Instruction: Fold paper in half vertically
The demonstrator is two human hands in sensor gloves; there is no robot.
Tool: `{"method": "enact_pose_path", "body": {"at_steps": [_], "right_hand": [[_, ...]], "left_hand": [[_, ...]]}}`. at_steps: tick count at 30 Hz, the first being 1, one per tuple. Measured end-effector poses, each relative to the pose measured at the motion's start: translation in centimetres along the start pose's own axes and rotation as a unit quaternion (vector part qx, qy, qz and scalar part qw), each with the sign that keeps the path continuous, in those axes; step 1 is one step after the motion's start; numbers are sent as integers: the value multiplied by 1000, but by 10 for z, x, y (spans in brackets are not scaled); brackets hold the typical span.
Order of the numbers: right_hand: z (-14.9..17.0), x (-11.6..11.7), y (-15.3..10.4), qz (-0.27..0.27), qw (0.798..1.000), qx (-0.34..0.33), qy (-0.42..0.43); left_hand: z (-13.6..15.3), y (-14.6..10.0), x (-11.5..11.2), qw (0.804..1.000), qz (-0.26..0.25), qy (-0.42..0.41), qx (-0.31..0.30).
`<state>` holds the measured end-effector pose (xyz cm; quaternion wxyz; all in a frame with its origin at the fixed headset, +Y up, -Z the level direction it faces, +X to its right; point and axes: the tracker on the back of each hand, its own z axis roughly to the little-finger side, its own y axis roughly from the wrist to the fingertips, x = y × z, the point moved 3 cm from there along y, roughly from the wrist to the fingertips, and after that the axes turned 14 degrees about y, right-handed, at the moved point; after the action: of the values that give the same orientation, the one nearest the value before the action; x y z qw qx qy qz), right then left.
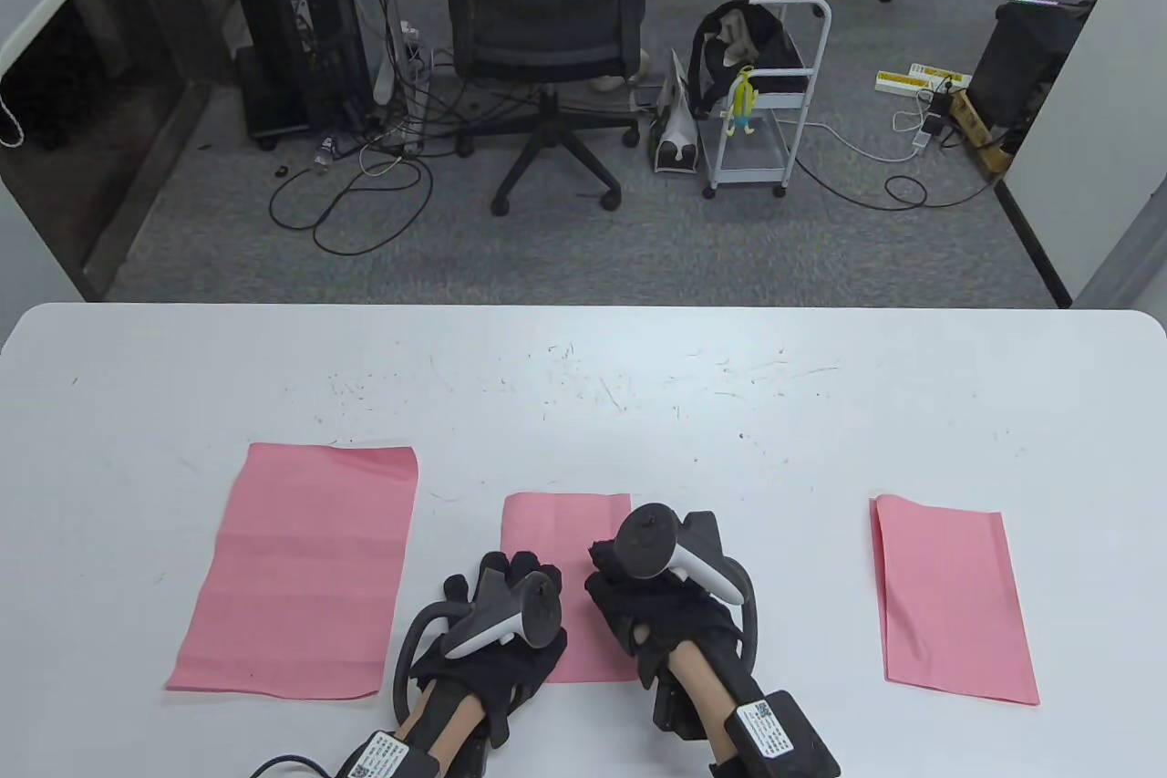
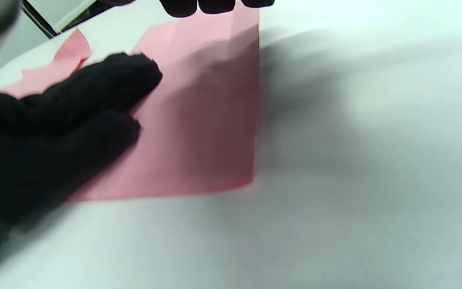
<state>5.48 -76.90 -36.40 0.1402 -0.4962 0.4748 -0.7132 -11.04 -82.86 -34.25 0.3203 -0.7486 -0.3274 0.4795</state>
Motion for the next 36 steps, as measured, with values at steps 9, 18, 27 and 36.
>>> {"method": "enact_pose_path", "body": {"at_steps": [9,18,27,36], "right_hand": [[5,14,12,0,999,34,-43],[7,18,11,0,999,30,-41],[5,43,-22,-16,997,24,-74],[10,70,-67,-36,995,-6,-95]], "left_hand": [[0,0,0,1000,0,0,0],[0,0,0,1000,1,0,0],[0,0,0,1000,2,0,-1],[0,0,0,1000,3,1,-1]]}}
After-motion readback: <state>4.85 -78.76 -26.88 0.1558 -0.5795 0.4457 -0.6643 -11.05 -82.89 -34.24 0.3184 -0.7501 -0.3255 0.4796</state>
